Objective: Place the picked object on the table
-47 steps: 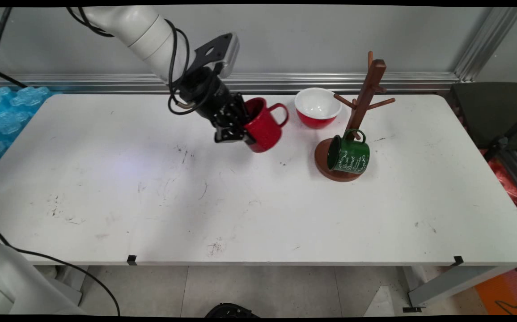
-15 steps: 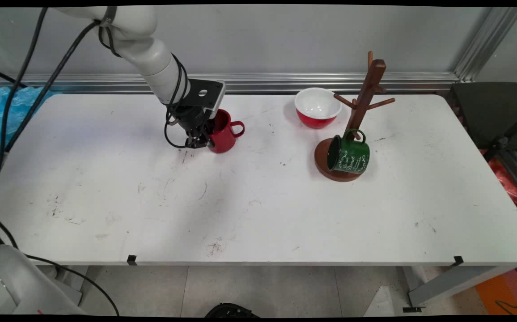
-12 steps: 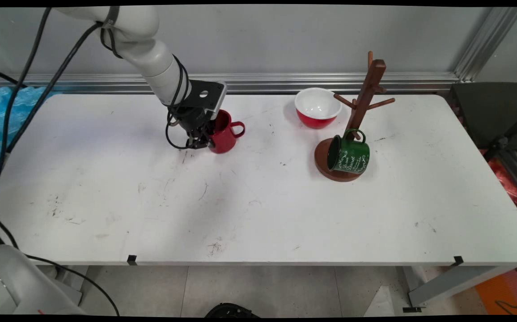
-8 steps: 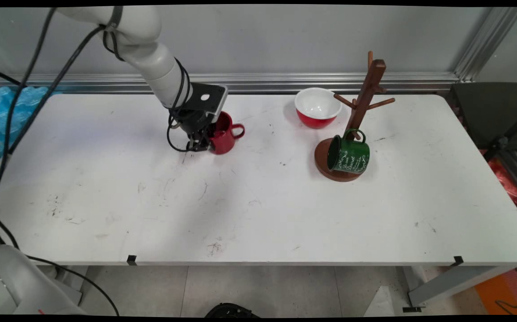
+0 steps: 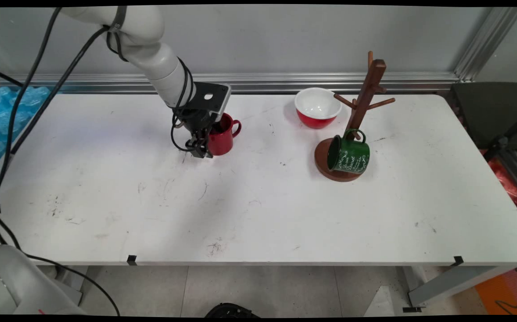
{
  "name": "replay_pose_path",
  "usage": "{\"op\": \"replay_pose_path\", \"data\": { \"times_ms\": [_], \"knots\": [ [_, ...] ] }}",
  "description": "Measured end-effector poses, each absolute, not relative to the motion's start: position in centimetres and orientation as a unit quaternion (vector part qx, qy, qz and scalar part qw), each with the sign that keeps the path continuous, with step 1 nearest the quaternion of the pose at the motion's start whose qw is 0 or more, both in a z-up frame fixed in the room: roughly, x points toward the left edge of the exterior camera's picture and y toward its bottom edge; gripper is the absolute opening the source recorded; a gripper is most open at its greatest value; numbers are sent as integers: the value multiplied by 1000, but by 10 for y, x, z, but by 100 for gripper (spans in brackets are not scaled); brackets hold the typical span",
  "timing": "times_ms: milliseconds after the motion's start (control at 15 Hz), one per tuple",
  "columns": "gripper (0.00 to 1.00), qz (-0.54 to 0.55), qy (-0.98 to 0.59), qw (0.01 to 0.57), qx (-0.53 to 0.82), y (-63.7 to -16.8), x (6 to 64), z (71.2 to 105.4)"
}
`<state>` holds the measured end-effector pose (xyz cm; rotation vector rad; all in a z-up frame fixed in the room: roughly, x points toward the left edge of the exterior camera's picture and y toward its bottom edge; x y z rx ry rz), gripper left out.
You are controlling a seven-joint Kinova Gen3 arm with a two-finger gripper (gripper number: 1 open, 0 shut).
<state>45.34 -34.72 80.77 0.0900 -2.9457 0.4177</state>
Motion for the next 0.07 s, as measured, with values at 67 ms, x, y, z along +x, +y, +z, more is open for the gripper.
{"op": "replay_pose_path", "data": {
  "times_ms": [67],
  "knots": [
    [100,141,-986,83,29,-348,452,808]
  ]
}}
